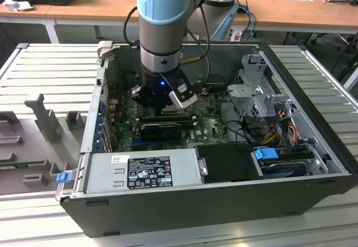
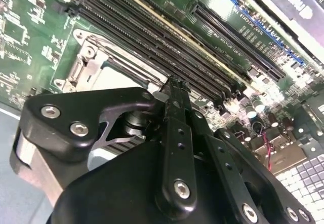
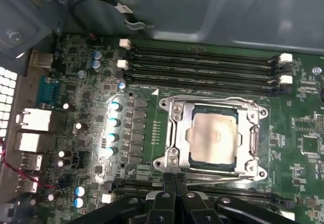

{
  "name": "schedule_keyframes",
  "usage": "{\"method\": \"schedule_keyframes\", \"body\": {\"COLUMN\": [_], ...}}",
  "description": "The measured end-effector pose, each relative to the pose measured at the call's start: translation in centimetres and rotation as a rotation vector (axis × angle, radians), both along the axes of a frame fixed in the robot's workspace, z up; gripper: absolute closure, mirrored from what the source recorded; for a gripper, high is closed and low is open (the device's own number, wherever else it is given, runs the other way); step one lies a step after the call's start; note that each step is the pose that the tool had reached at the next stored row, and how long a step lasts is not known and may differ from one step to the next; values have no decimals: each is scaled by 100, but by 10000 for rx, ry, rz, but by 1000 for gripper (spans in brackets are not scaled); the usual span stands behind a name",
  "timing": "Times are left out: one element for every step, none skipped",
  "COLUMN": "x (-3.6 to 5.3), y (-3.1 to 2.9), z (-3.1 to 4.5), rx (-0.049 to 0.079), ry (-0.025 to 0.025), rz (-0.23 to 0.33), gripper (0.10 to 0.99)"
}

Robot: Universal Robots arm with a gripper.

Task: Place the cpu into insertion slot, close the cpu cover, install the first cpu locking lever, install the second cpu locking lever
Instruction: 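Install the second cpu locking lever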

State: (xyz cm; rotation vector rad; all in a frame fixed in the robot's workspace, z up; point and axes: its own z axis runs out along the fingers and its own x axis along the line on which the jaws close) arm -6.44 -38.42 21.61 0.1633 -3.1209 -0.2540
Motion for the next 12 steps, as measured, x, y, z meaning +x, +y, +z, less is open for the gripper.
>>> {"method": "schedule_keyframes", "body": {"x": [-4, -23, -31, -48, -58, -83, -86, -86, -86, -86, -86, -86], "y": [-3, -7, -12, -22, -37, -66, -96, -128, -141, -147, -155, -159], "z": [-10, -28, -45, -57, -63, -69, -81, -93, -97, -100, -106, -110], "rx": [67, 173, 260, 382, 476, 578, 629, 690, 741, 792, 874, 903], "ry": [-1, -1, -1, -2, -4, -4, -4, -5, -5, -6, -7, -7], "rz": [73, 130, 172, 180, 182, 183, 181, 181, 181, 181, 181, 180], "gripper": [980, 980, 980, 980, 980, 980, 980, 980, 980, 980, 980, 980]}}
